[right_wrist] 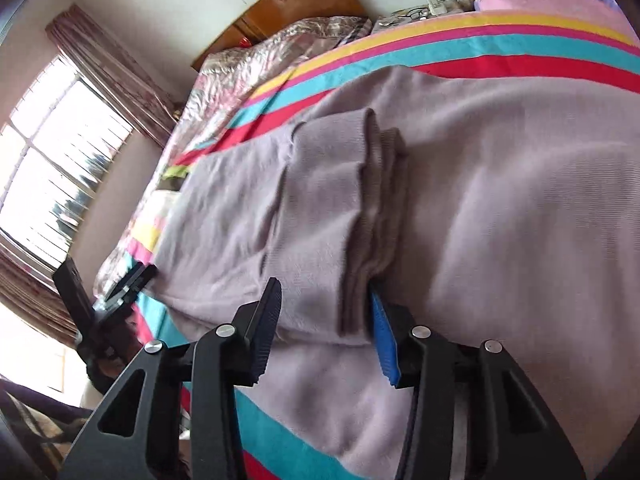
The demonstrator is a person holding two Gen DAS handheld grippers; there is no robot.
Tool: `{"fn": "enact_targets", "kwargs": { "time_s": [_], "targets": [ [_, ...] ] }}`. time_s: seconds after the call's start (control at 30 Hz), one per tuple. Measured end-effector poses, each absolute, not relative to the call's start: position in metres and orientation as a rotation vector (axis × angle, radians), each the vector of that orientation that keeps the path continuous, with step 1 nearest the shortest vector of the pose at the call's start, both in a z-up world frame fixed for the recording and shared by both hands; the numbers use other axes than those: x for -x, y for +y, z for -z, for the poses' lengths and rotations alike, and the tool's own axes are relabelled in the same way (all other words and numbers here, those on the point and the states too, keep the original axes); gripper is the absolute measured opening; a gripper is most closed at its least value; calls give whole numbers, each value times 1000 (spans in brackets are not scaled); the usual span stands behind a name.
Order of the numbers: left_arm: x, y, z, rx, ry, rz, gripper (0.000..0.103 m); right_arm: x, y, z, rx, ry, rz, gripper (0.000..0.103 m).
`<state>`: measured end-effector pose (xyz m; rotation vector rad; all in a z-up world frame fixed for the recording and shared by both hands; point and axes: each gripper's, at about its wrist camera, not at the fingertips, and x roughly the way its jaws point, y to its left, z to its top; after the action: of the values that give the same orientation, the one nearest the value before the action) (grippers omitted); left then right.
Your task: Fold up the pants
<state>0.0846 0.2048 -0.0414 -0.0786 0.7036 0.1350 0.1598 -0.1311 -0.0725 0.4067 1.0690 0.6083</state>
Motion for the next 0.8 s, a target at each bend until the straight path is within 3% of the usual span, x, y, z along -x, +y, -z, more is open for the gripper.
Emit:
{"fn": "enact_targets", "kwargs": {
  "time_s": [0.07, 0.33, 0.6, 0.7, 0.8],
  "targets": [
    [-83, 206, 41, 79, 702, -136, 102, -162, -135, 75, -439, 1061, -589, 19],
    [-58, 197, 28, -9, 710, -44, 102, -154, -138, 43, -470, 944, -606, 15],
    [-62, 171, 49, -119, 801, -23, 102, -153, -142, 5, -484, 858, -630, 14],
    [-68, 169, 51, -113, 800, -26, 102, -155, -143, -13, -485, 810, -643, 3],
    [-72, 173, 47, -73, 784, -26, 102, -158, -142, -30, -450, 775, -644, 3]
  ]
}}
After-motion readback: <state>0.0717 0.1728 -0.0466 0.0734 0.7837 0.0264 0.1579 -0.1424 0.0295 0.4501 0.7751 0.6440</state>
